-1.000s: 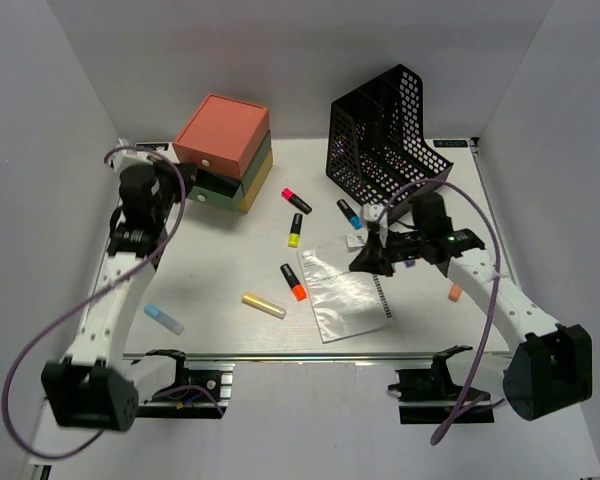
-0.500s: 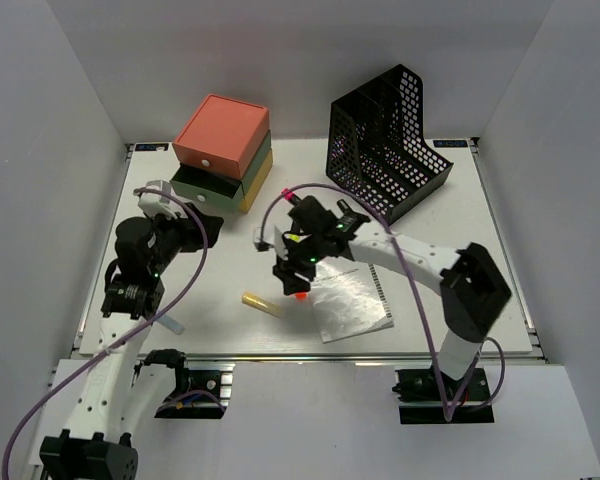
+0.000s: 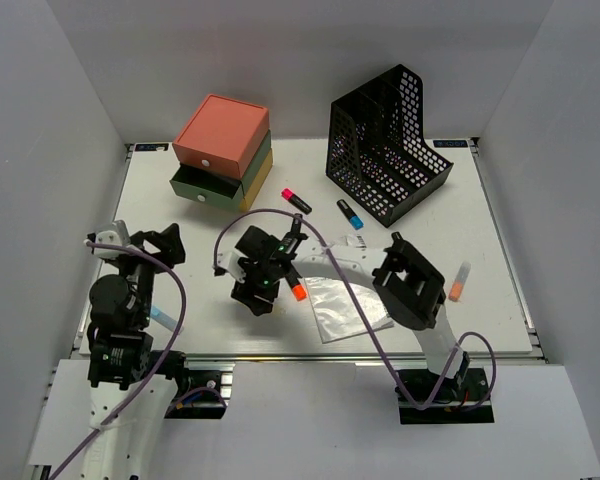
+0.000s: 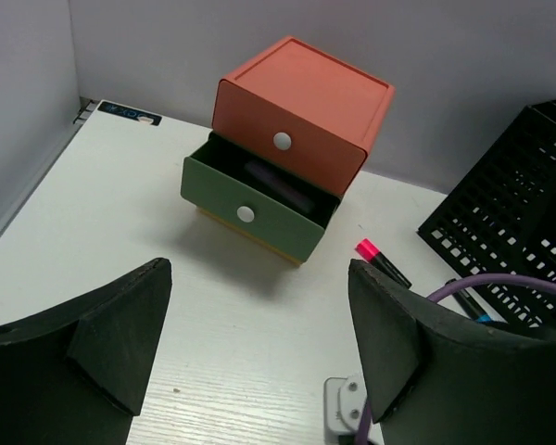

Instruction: Organize the desk

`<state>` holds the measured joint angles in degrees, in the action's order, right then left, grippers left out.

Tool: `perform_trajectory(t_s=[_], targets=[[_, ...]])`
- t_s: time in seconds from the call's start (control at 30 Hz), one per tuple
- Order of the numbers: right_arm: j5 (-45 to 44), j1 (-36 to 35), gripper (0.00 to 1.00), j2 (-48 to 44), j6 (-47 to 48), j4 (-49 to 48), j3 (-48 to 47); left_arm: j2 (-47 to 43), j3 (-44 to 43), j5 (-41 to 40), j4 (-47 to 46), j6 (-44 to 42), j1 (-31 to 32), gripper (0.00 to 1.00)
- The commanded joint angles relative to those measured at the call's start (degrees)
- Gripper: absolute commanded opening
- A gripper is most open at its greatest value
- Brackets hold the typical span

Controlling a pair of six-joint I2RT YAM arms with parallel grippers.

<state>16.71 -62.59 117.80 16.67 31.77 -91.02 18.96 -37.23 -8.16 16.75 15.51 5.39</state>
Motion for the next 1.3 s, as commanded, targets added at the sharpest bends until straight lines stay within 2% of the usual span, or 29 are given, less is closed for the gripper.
perform_trajectory(t_s=[0.0, 0.3, 0.77, 0.9, 0.93, 1.0, 1.03, 1.1, 1.27], targets=[[-3.08, -0.25, 0.64, 1.99, -1.99, 0.93, -2.93, 1.17, 0.41, -2.56, 1.53, -0.39, -0.29, 0.86], [-7.92, -0.25, 0.67, 4.98, -1.81, 0.58, -4.43, 1.61, 0.49, -1.50, 1.35, -0.57, -0.29, 0.87], [-14.25, -3.33, 0.52, 6.48, -2.08, -1.80, -1.26, 1.52, 0.50, -2.12, 1.44, -0.57, -0.29, 0.86], [-13.72, -3.42, 0.36, 7.00, -1.90, -1.54, -1.44, 1.52, 0.50, -2.12, 1.44, -0.57, -0.29, 0.86], [-13.29, -3.24, 0.26, 6.92, -1.64, -1.36, -1.44, 1.69, 0.58, -1.95, 1.35, -0.57, -0.29, 0.87], [-13.37, -3.16, 0.17, 6.66, -0.68, -0.31, -1.79, 1.61, 0.50, -1.86, 1.35, -0.57, -0.29, 0.87], [-13.20, -2.81, 0.08, 5.79, -0.06, 0.13, -2.31, 1.61, 0.58, -1.77, 1.44, -0.57, -0.29, 0.87], [-13.46, -2.89, 0.00, 4.47, 2.47, 1.44, -3.28, 1.61, 0.50, -2.03, 1.53, -0.57, -0.29, 0.87], [-15.12, -1.31, 0.00, -1.25, 9.34, 4.52, -11.53, 1.34, 0.41, -2.03, 1.53, -0.57, -0.29, 0.86]])
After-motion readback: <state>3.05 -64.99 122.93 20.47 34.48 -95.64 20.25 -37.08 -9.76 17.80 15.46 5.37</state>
